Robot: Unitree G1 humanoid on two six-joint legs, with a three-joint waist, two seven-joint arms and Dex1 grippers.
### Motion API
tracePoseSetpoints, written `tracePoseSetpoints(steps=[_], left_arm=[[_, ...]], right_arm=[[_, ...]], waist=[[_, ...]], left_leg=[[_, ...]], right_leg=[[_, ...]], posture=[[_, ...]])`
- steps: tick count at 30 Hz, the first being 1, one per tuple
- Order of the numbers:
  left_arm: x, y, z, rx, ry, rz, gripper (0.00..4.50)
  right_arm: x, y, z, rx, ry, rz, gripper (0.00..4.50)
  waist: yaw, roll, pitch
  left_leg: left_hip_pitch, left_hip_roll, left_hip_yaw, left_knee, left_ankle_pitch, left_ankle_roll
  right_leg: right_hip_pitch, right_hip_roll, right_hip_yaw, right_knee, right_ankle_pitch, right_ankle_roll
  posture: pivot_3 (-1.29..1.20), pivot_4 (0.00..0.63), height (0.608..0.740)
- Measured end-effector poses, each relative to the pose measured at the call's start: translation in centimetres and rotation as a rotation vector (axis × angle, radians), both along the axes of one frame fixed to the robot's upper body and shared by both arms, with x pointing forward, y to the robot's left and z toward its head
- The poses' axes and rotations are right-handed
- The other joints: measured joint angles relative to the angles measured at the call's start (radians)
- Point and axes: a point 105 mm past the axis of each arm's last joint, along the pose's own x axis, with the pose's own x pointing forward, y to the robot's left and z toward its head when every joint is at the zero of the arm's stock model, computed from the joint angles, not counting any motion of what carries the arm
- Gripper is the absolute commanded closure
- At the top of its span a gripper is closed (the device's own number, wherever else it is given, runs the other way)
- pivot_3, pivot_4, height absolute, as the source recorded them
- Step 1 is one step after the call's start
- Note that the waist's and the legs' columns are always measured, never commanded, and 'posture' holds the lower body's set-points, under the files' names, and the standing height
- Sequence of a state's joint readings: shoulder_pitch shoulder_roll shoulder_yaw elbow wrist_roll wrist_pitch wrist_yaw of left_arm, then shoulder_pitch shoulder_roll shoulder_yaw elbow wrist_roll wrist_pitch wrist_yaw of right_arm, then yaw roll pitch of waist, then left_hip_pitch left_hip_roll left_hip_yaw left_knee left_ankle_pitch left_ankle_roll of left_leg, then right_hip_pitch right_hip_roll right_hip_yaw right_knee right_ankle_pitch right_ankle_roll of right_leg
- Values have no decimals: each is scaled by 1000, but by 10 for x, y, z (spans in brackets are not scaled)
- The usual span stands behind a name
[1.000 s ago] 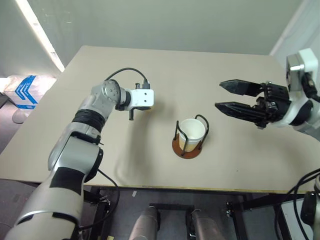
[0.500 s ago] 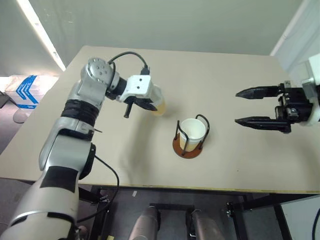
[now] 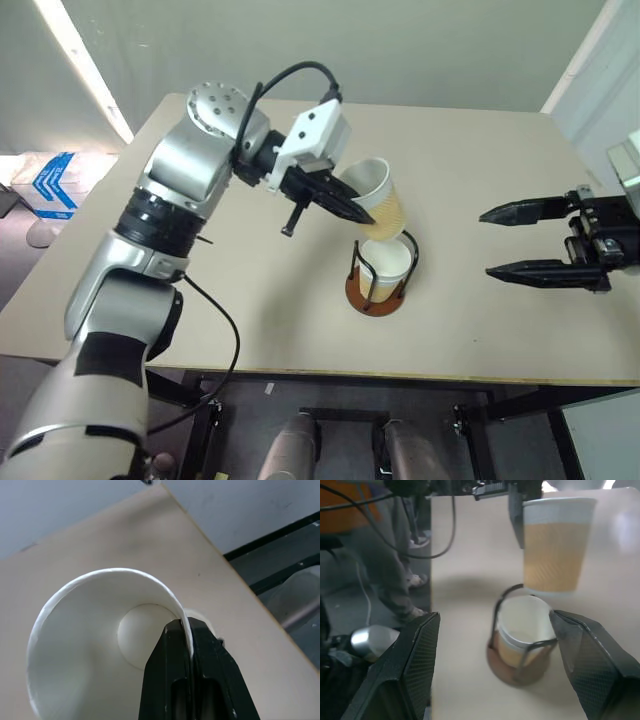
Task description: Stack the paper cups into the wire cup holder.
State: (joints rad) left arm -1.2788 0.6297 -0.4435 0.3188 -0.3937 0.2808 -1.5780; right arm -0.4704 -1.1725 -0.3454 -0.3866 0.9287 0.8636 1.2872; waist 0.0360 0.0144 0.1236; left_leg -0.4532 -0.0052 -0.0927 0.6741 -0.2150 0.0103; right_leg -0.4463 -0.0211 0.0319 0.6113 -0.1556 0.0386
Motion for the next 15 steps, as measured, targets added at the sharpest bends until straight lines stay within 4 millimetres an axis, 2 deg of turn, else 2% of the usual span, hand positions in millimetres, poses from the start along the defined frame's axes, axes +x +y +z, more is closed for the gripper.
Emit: tracePoseSetpoints(steps=[8, 15], left_arm=[[-5, -13, -20, 69, 21, -65, 4446], [7, -16, -41, 125, 11, -57, 4446]], right_arm=[[-14, 0, 21, 74, -39, -44, 799], [-16, 1, 18, 83, -39, -85, 799]], waist=[[0, 0, 0], [1, 1, 0]], left_leg=[[0, 0, 0, 3, 0, 1], [-1, -1, 0, 6, -3, 3]], right_leg=[[2, 0, 0, 0, -2, -3], [3, 0, 0, 0, 0, 3]], posture=[[0, 150, 740], [0, 150, 740]])
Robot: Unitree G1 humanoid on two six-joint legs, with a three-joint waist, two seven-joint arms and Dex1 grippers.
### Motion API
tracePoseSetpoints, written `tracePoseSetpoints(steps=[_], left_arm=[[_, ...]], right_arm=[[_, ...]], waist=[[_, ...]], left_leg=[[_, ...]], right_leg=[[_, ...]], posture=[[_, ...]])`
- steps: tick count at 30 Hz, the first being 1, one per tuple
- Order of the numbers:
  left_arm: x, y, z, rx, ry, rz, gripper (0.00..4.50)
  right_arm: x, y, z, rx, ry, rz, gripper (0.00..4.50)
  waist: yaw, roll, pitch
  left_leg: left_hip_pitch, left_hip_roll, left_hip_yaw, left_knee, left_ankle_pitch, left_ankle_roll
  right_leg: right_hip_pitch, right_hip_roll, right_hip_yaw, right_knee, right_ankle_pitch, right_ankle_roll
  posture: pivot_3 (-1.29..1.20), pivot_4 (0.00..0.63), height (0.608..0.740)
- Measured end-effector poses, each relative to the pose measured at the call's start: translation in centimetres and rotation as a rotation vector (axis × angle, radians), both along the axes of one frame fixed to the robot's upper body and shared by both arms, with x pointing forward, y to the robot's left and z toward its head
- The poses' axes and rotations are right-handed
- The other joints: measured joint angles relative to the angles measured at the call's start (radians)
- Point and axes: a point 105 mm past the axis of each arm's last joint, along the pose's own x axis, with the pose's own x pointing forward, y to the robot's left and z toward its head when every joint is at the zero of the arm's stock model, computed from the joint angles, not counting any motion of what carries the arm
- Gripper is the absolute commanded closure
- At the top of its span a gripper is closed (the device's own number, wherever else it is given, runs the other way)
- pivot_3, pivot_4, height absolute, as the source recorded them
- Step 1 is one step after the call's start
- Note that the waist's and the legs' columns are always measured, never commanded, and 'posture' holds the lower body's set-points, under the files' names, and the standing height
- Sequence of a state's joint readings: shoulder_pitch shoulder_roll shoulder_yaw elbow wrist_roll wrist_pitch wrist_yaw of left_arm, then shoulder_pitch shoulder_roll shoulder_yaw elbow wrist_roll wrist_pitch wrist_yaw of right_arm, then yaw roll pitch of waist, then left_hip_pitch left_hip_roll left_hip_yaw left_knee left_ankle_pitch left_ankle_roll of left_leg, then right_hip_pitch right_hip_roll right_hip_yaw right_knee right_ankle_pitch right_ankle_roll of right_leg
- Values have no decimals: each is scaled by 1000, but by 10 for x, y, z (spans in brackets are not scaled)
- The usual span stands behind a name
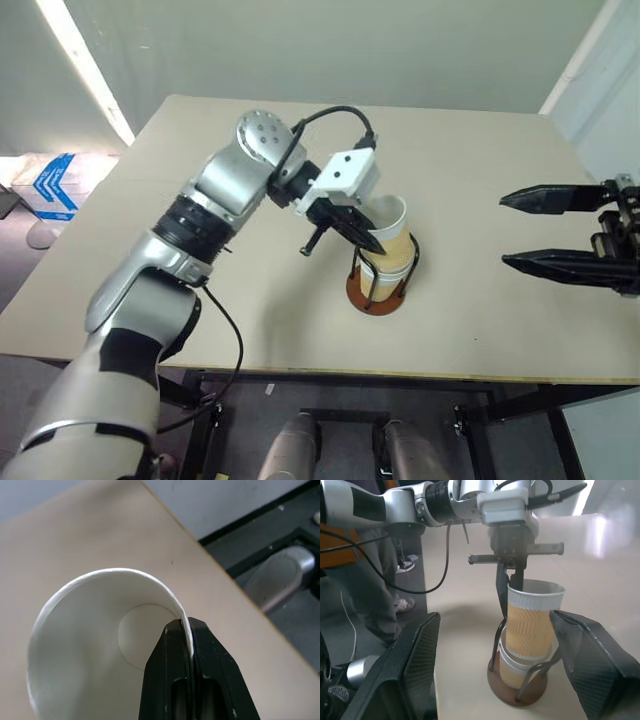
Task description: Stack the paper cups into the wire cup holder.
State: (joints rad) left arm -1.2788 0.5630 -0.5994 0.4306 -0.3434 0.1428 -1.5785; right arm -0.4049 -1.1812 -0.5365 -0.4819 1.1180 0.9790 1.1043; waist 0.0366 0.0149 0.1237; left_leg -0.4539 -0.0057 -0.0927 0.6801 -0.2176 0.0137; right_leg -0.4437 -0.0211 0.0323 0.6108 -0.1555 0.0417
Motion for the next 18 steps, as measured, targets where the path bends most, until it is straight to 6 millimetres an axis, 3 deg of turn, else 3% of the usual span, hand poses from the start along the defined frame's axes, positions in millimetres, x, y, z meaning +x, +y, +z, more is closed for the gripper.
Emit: tracePoseSetpoints(steps=[6, 13, 18], left_arm=[[7, 2, -12, 54, -62, -14, 4446], [6, -11, -15, 37, -46, -32, 2211], [8, -13, 9, -38, -45, 8, 487]], right_arm=[[1, 0, -4, 6, 8, -17, 799], [1, 1, -4, 9, -10, -14, 799], [2, 0, -6, 20, -16, -9, 799]], waist=[[1, 0, 0], [3, 0, 0], [3, 0, 0]], left_leg=[[-1, -1, 0, 0, -2, 1], [-1, -1, 0, 1, -4, 3], [-1, -1, 1, 1, -5, 3]], right_leg=[[0, 0, 0, -1, 0, 4], [0, -1, 0, -1, -1, 6], [0, -1, 0, -1, -2, 7]], posture=[[0, 150, 740], [0, 150, 740], [0, 150, 740]])
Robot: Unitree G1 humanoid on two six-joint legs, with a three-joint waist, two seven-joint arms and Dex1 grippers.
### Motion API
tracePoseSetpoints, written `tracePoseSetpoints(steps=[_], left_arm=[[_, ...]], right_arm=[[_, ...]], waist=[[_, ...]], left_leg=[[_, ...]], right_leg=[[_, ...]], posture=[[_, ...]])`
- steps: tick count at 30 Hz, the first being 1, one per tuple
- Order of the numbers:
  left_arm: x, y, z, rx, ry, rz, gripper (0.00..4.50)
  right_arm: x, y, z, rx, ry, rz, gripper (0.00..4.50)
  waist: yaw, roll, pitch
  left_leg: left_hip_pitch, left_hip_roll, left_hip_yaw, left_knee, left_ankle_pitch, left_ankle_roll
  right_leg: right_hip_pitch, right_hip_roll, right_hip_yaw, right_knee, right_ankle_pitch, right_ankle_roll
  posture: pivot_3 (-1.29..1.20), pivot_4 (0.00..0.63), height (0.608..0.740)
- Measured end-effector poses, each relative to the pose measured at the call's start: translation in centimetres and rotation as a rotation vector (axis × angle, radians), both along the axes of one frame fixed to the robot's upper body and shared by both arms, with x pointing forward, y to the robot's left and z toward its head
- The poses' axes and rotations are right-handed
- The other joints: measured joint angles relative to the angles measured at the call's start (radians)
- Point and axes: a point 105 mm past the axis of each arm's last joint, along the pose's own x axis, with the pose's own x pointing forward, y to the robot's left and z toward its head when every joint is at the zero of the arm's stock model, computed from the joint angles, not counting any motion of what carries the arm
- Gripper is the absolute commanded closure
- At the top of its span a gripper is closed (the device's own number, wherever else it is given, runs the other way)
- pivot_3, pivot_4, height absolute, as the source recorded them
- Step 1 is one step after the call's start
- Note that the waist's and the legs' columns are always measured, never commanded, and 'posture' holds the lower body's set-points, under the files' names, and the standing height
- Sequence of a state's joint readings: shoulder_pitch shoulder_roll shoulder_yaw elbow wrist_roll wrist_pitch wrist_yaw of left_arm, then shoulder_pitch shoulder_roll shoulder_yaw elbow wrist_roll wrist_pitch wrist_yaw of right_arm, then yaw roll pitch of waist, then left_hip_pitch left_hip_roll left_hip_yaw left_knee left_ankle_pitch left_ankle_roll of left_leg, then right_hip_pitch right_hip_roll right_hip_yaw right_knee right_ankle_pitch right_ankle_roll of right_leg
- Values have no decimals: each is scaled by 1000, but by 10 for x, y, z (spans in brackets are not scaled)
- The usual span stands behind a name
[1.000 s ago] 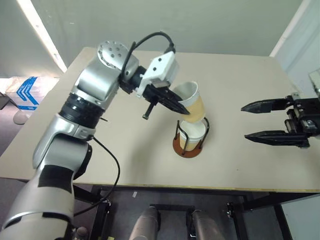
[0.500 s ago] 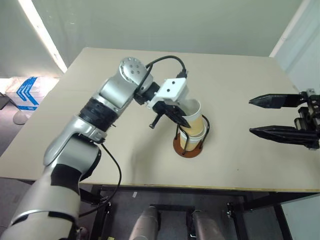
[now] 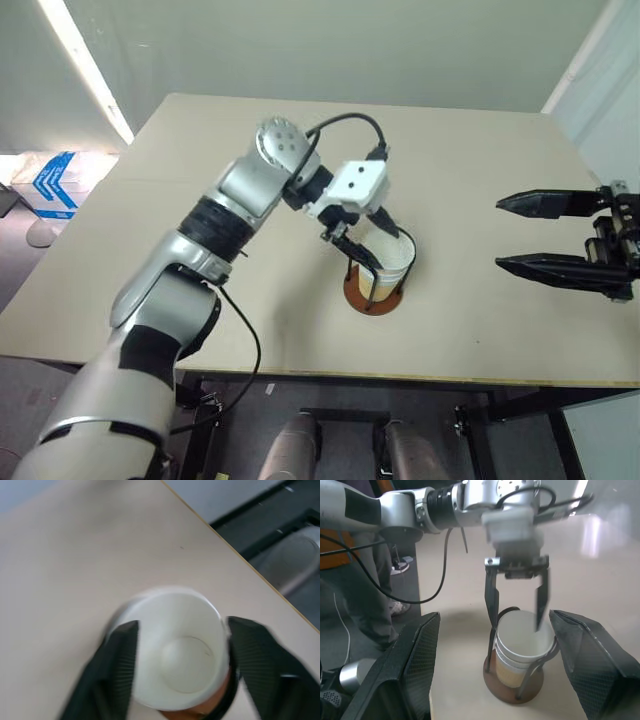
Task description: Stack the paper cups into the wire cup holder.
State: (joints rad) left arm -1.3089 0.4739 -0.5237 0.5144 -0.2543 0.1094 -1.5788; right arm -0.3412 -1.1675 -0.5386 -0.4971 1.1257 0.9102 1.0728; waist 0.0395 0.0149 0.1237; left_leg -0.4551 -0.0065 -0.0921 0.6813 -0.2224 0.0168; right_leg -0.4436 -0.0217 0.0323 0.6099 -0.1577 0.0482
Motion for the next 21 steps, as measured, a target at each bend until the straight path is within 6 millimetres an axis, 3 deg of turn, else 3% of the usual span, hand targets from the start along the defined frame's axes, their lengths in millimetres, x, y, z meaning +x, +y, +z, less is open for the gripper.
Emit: tracePoseSetpoints(steps=[1, 9, 15, 21], left_arm=[[0, 0, 6, -18, 0, 8, 152], [1, 9, 41, -150, -34, 114, 152], [2, 39, 83, -351, -25, 301, 152], [2, 75, 86, -552, 69, 496, 152]], right_arm=[[1, 0, -2, 9, 2, 4, 799], [14, -3, -6, 26, 30, 31, 799], [33, -4, 3, 38, 2, 59, 799], [52, -2, -3, 57, 5, 52, 799]], waist=[[0, 0, 0], [-1, 0, 0], [-10, 0, 0], [-10, 1, 0]], left_leg=[[0, 0, 0, 0, 0, 0], [1, 0, 1, 1, 0, 0], [2, 0, 1, 0, 0, 0], [3, 1, 2, 0, 1, -1]], right_leg=[[0, 0, 0, 0, 0, 0], [0, 0, 1, 0, 0, 1], [0, 0, 1, 0, 0, 0], [1, 0, 0, 1, 0, -1]], posture=[[0, 150, 740], [0, 150, 740], [0, 150, 740], [0, 150, 740]])
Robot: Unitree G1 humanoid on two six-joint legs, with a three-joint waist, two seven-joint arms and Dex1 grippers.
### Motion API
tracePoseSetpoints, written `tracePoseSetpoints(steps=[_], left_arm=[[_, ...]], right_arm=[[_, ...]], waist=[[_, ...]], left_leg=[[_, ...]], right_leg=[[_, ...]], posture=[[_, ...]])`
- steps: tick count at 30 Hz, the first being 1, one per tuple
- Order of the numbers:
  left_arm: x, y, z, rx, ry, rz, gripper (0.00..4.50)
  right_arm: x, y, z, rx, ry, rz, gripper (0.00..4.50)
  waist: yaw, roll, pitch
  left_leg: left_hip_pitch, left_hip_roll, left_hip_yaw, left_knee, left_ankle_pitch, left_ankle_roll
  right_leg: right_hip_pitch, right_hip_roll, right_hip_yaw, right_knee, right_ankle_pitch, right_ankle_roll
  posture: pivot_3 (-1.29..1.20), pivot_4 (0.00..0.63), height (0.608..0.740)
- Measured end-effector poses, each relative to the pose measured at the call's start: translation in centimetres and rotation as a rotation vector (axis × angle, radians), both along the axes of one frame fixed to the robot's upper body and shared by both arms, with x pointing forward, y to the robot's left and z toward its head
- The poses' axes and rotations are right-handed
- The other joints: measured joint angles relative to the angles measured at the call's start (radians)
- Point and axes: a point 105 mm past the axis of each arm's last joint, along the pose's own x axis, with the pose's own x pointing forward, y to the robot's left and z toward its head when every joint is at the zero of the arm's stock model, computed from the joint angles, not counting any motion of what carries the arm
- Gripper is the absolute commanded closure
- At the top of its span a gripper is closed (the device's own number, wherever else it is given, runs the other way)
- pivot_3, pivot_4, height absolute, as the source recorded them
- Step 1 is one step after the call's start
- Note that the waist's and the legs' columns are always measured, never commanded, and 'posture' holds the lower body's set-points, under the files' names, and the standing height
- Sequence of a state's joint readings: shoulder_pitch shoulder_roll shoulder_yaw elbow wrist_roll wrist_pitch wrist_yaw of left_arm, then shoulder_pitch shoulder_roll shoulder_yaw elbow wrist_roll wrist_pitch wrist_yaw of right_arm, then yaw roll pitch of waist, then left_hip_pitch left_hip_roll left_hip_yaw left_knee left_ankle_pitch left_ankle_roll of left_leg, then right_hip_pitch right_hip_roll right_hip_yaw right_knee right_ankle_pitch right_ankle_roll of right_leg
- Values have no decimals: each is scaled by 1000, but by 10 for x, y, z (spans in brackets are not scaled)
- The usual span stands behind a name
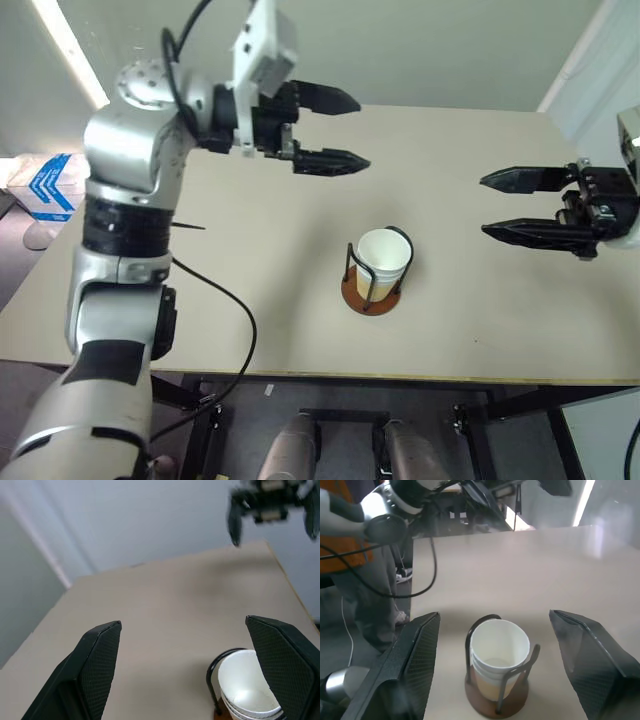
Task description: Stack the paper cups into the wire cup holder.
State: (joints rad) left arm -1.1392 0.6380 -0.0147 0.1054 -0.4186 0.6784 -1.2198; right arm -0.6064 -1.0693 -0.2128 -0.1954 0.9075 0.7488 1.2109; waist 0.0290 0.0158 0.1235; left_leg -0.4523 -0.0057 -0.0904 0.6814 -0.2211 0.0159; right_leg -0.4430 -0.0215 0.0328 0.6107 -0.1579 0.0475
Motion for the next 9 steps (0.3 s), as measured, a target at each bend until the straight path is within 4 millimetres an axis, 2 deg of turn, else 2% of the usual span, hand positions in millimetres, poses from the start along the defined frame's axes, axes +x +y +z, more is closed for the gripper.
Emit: tracePoseSetpoints(steps=[3, 6, 9], left_arm=[[2, 22, -8, -75, 17, 121, 152], [8, 41, -13, -152, 6, 257, 152], [19, 71, -22, -227, -16, 446, 152]], right_arm=[[11, -5, -5, 22, 20, -54, 799], [24, -15, -13, 31, 50, -132, 799], [36, -29, -23, 22, 82, -233, 799]], waist=[[1, 0, 0], [3, 0, 0], [3, 0, 0]], left_leg=[[1, 0, 0, 0, 5, -8], [1, 0, 0, 0, 5, -8], [3, 0, 0, -1, 4, -5]], right_leg=[[1, 0, 0, 0, 0, -2], [2, 0, 0, 0, 1, -5], [2, 0, 0, 1, 1, -8]], posture=[[0, 150, 740], [0, 150, 740], [0, 150, 740]])
